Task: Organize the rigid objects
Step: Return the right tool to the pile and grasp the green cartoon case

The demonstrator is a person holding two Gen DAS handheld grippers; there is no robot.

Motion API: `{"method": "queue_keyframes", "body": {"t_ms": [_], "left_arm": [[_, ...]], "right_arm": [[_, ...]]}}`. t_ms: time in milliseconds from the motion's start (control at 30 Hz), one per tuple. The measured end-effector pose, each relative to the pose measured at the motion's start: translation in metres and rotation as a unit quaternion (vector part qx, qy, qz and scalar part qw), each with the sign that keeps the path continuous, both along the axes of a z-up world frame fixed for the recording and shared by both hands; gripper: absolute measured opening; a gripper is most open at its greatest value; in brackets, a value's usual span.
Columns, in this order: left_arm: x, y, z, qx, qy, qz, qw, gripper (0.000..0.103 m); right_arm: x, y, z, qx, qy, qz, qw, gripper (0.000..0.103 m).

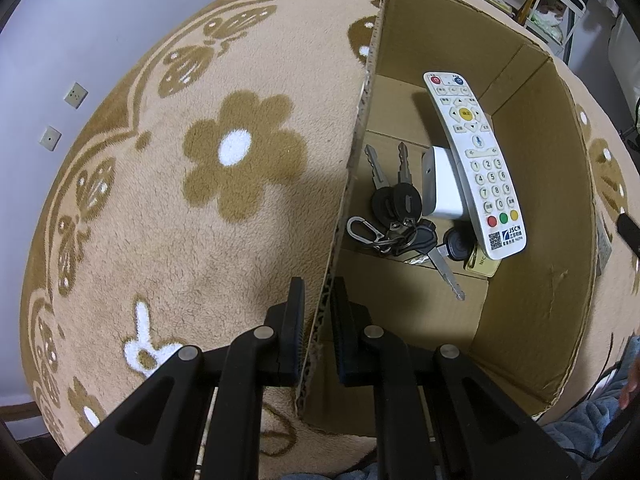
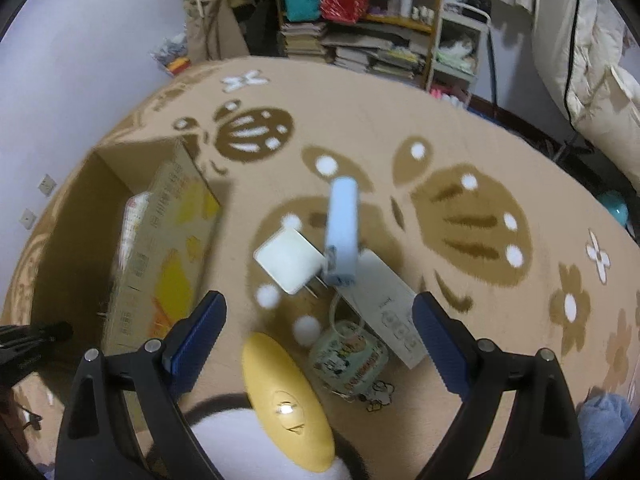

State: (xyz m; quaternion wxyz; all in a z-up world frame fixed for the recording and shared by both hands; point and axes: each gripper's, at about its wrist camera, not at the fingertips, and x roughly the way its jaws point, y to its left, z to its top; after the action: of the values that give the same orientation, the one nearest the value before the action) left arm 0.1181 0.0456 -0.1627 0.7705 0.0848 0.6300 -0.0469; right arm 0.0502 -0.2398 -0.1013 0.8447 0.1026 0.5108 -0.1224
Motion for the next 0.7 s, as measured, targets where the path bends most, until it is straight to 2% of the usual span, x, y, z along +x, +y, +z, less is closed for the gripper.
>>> {"method": "queue_keyframes", "body": {"t_ms": [267, 433, 700], "left_arm": [[0.0, -0.002, 0.0, 0.004, 0.0, -0.001, 1.0, 0.012], [0.0, 0.0, 0.001, 0.001, 0.0, 0.0, 1.0, 0.012], [0.0, 0.0, 0.001, 0.001, 0.0, -0.001, 1.0, 0.012]], "right_arm": [[-0.007, -0.021, -0.045, 0.015, 0.046, -0.054, 0.997, 0.099], [-0.007, -0.022, -0.065, 0.026, 0.067, -0.063, 0.995, 0.099], [-0.004, -0.016, -0.075, -0.009, 0.079, -0.078, 0.994, 0.099]]}}
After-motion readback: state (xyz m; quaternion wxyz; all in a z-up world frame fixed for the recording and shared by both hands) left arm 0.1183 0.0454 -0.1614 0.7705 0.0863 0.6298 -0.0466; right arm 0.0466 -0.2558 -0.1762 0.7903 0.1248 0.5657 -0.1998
